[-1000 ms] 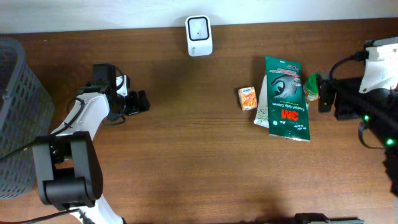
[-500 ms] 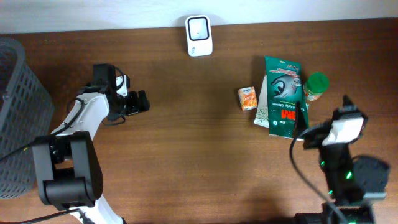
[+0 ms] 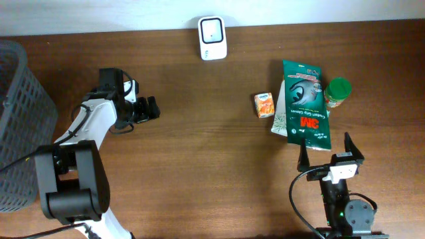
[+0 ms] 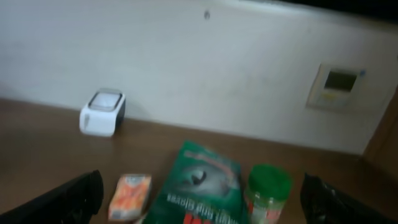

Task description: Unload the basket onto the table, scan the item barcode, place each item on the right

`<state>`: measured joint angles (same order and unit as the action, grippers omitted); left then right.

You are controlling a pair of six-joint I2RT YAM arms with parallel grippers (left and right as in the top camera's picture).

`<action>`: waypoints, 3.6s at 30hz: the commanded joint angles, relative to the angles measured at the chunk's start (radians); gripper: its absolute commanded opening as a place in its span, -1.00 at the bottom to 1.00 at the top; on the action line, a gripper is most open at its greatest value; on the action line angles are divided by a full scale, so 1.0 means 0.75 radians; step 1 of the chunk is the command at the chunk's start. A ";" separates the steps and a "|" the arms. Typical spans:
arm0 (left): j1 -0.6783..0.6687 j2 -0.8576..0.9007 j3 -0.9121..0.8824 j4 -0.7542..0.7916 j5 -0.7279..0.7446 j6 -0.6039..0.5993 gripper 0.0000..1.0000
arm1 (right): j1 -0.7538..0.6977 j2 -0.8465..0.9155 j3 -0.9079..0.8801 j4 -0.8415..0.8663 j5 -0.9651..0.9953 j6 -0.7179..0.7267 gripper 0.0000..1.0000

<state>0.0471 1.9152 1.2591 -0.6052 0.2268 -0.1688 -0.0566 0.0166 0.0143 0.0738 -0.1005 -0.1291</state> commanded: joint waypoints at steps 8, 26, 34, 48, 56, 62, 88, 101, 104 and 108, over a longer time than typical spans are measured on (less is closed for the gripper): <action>0.002 -0.044 0.020 0.001 -0.009 0.008 0.98 | -0.003 -0.006 -0.012 -0.189 -0.039 0.084 0.97; 0.002 -0.057 0.018 -0.024 -0.089 0.008 0.98 | -0.003 -0.005 -0.012 -0.189 -0.036 0.084 0.96; -0.049 -0.285 0.011 0.129 -0.191 0.082 0.98 | -0.003 -0.005 -0.012 -0.189 -0.036 0.084 0.97; -0.104 -0.979 -0.531 0.800 -0.193 0.308 0.98 | -0.003 -0.005 -0.012 -0.189 -0.036 0.084 0.97; 0.029 -1.562 -1.075 0.990 -0.163 0.308 0.98 | -0.003 -0.005 -0.012 -0.189 -0.036 0.084 0.97; 0.056 -1.947 -1.340 1.006 -0.163 0.308 0.98 | -0.003 -0.005 -0.012 -0.189 -0.036 0.084 0.97; 0.054 -2.548 -1.668 0.708 -0.184 0.307 0.98 | -0.003 -0.005 -0.012 -0.189 -0.036 0.084 0.97; 0.055 -2.547 -1.667 0.709 -0.184 0.308 0.98 | -0.003 -0.005 -0.012 -0.189 -0.036 0.084 0.97; 0.055 -2.547 -1.667 0.709 -0.184 0.308 0.98 | -0.003 -0.005 -0.012 -0.189 -0.036 0.084 0.96; 0.055 -2.547 -1.667 0.709 -0.184 0.308 0.98 | -0.003 -0.005 -0.012 -0.189 -0.036 0.084 0.96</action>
<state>0.0849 0.0147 0.0109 -0.0669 0.0956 0.0460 -0.0566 0.0166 0.0101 -0.0631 -0.1150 -0.0772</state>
